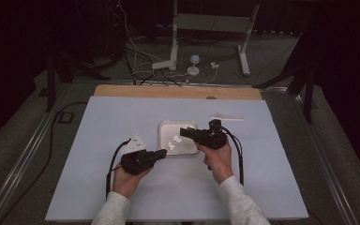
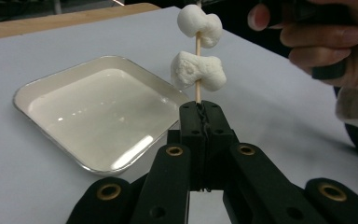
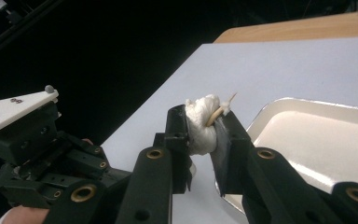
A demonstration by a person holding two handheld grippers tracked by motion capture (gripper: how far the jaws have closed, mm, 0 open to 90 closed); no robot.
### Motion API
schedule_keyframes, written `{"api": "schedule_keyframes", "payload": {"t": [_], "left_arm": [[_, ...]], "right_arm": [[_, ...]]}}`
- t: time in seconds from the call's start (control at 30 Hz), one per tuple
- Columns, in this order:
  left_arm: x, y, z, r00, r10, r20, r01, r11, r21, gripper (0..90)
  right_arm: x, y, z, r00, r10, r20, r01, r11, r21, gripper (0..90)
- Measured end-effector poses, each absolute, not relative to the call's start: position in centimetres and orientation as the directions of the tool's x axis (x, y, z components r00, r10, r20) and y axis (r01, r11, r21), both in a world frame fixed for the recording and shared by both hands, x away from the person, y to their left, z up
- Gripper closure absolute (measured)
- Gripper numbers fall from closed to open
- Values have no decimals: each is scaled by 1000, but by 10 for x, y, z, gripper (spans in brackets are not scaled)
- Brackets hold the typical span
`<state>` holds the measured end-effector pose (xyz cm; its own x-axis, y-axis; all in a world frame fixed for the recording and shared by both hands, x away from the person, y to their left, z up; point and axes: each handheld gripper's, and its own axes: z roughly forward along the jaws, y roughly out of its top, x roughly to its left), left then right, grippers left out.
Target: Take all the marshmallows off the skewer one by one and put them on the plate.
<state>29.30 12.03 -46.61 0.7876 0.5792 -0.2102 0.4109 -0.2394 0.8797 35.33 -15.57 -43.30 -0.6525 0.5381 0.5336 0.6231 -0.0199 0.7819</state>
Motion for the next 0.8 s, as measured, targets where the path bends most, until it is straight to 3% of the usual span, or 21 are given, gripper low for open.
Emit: {"api": "schedule_keyframes", "payload": {"t": [0.8], "left_arm": [[289,119,-464,796,594,-120,368,-316,874,900]], "right_arm": [[350,-157,-420,-668,574,473,574,-7,819,805]]}}
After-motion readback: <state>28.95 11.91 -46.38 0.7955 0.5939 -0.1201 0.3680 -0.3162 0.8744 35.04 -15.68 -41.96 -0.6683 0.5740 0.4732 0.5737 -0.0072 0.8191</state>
